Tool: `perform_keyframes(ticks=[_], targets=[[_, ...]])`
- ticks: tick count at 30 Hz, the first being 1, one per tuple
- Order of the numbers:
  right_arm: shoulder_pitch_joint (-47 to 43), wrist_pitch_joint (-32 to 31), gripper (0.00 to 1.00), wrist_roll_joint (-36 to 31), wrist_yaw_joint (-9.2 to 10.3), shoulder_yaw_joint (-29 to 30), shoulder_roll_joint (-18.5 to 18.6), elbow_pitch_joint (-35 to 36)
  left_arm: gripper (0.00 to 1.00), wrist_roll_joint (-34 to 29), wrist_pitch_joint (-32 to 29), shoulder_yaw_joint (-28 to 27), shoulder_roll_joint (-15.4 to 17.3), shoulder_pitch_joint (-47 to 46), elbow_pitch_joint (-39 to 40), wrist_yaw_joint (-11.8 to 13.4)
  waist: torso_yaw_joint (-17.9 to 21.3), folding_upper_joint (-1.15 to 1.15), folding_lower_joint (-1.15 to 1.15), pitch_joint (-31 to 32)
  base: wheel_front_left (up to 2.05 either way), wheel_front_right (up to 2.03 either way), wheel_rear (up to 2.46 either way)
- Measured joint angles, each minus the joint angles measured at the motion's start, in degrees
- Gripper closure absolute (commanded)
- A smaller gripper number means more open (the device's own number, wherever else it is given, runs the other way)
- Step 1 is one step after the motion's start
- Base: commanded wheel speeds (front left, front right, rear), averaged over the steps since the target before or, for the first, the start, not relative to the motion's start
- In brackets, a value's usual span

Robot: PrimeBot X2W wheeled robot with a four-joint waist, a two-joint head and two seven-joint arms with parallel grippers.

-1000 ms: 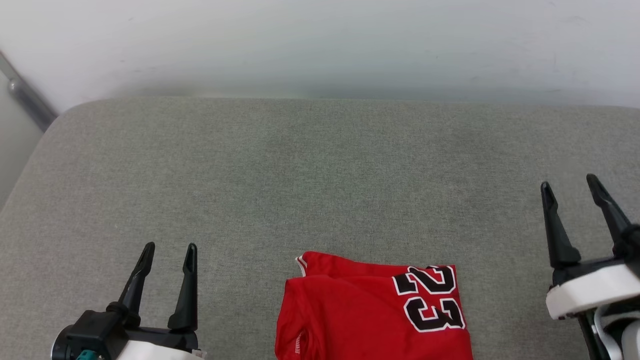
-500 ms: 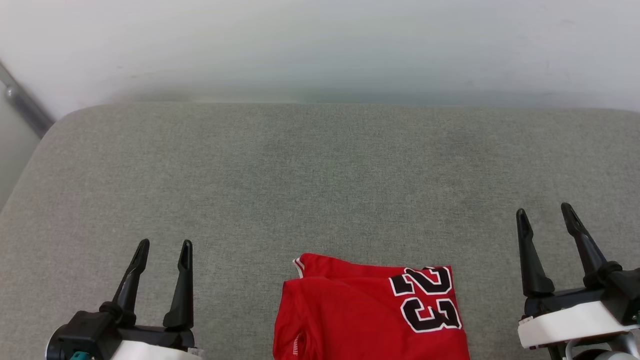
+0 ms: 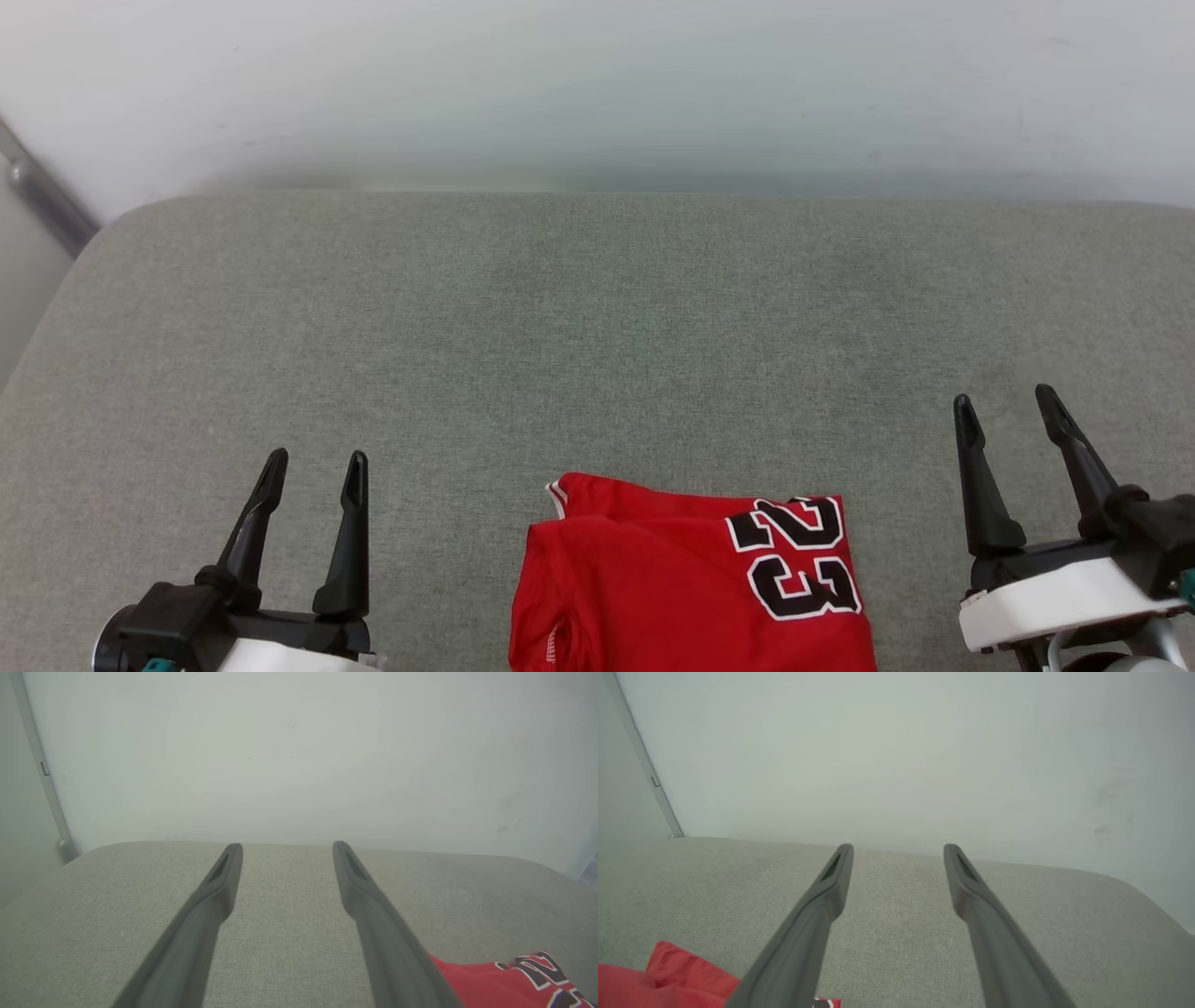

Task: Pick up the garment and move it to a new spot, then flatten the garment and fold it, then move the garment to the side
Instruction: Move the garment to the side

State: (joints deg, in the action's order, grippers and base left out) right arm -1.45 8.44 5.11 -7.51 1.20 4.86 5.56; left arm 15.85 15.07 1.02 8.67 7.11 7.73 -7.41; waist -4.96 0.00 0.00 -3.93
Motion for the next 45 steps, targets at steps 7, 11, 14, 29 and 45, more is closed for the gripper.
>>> perform_keyframes(ticks=[7,11,14,29,45], targets=[[-0.03,-13.93,0.00,3.26,0.01,-2.31,2.81,1.54,0.00,-0.02,0.00,0.54,0.01,-0.27,-0.16,0.00,-0.48,0.00,0.00,-0.67,0.00,0.00,0.00],[-0.46,-27.25,0.00,7.66,0.01,-4.65,6.27,4.54,0.00,-0.01,0.00,1.04,0.26,-0.48,-0.48,0.00,-1.06,0.00,0.00,-1.65,0.00,0.00,0.00],[-0.93,-38.50,0.00,11.15,0.02,-5.84,7.78,7.05,0.00,0.02,0.00,1.20,0.40,-1.02,-0.48,0.00,-1.51,0.00,0.00,-2.75,0.00,0.00,0.00],[-2.11,-63.78,0.00,12.30,0.01,-5.60,2.42,4.88,0.00,0.02,0.00,3.91,0.12,-5.20,-1.99,0.00,-6.50,0.00,0.00,-8.04,0.00,0.00,0.00],[1.66,-58.58,1.00,9.31,0.02,-11.02,3.02,-4.98,0.00,-0.09,0.00,4.10,-0.31,-5.87,-3.20,0.00,-8.00,0.00,-0.01,-7.40,0.00,0.00,0.00]])
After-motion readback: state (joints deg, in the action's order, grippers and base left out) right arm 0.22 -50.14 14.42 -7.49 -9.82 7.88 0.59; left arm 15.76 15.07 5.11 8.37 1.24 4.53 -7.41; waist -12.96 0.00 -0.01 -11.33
